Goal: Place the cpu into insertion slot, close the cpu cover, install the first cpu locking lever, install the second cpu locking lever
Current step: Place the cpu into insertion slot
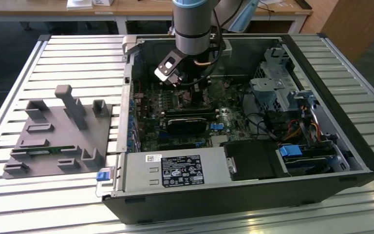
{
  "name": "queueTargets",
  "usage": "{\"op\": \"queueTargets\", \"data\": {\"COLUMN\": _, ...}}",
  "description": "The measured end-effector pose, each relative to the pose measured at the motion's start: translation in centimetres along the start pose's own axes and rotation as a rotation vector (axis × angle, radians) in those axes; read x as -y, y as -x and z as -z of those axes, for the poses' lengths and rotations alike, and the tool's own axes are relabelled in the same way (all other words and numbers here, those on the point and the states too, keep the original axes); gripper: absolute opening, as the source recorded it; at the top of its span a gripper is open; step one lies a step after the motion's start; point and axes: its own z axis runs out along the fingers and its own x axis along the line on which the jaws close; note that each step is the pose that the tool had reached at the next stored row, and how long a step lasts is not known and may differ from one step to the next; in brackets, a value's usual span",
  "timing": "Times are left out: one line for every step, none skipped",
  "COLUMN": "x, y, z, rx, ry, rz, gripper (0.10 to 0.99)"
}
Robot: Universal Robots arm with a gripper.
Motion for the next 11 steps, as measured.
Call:
{"op": "queueTargets", "data": {"x": 0.00, "y": 0.00, "z": -0.03, "rx": 0.0001, "ry": 0.000, "rz": 0.000, "gripper": 0.541}}
{"op": "queueTargets", "data": {"x": 0.01, "y": 0.00, "z": -0.06, "rx": 0.0004, "ry": 0.000, "rz": 0.000, "gripper": 0.541}}
{"op": "queueTargets", "data": {"x": 0.01, "y": 0.01, "z": -0.10, "rx": 0.0006, "ry": 0.000, "rz": 0.000, "gripper": 0.541}}
{"op": "queueTargets", "data": {"x": 0.01, "y": 0.01, "z": -0.14, "rx": 0.0007, "ry": 0.000, "rz": 0.000, "gripper": 0.541}}
{"op": "queueTargets", "data": {"x": 0.02, "y": 0.01, "z": -0.17, "rx": 0.0008, "ry": 0.000, "rz": 0.000, "gripper": 0.541}}
{"op": "queueTargets", "data": {"x": 0.02, "y": 0.02, "z": -0.19, "rx": 0.0009, "ry": 0.000, "rz": 0.000, "gripper": 0.541}}
{"op": "queueTargets", "data": {"x": 0.02, "y": 0.01, "z": -0.20, "rx": 0.0009, "ry": 0.000, "rz": 0.000, "gripper": 0.541}}
{"op": "queueTargets", "data": {"x": 0.02, "y": 0.01, "z": -0.21, "rx": 0.0008, "ry": 0.000, "rz": 0.000, "gripper": 0.541}}
{"op": "queueTargets", "data": {"x": 0.02, "y": 0.01, "z": -0.22, "rx": 0.0006, "ry": 0.000, "rz": 0.000, "gripper": 0.541}}
{"op": "queueTargets", "data": {"x": 0.02, "y": 0.02, "z": -0.22, "rx": 0.0005, "ry": 0.000, "rz": 0.000, "gripper": 0.541}}
{"op": "queueTargets", "data": {"x": 0.02, "y": 0.02, "z": -0.22, "rx": 0.0005, "ry": 0.000, "rz": 0.000, "gripper": 0.541}}
